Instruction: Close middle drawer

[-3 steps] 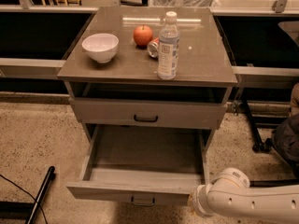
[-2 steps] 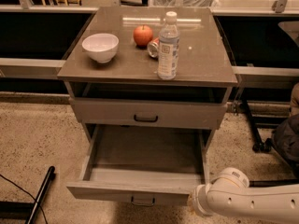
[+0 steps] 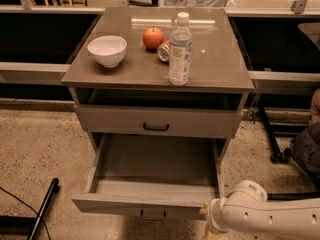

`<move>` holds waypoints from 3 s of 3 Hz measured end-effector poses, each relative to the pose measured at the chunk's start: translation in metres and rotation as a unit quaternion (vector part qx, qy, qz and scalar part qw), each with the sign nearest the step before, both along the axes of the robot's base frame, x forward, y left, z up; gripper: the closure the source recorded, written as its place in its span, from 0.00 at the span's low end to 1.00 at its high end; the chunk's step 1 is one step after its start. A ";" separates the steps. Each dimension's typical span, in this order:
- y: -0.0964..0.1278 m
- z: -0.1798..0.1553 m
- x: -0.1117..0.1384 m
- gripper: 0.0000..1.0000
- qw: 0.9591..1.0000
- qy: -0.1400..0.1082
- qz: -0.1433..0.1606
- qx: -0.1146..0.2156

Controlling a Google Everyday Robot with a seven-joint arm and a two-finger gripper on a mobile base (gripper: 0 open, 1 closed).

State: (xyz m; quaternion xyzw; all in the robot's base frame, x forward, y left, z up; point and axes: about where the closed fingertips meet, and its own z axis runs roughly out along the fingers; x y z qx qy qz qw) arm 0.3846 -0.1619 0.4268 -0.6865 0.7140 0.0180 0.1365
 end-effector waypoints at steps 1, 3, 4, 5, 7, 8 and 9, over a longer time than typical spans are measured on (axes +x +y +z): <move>0.000 0.000 0.000 0.00 1.000 0.000 0.000 0.000; 0.007 0.001 -0.006 0.00 1.000 0.016 0.006 0.002; 0.030 -0.003 0.004 0.25 0.998 0.046 0.043 0.011; 0.040 -0.005 0.018 0.48 0.996 0.056 0.062 0.016; 0.044 0.003 0.052 0.21 0.998 0.029 0.058 0.009; 0.041 0.000 0.069 0.00 0.998 0.017 0.046 0.034; 0.042 0.001 0.070 0.00 0.998 0.015 0.048 0.034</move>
Offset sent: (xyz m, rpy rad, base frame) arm 0.0000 0.0000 0.0000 0.0000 0.0000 0.0000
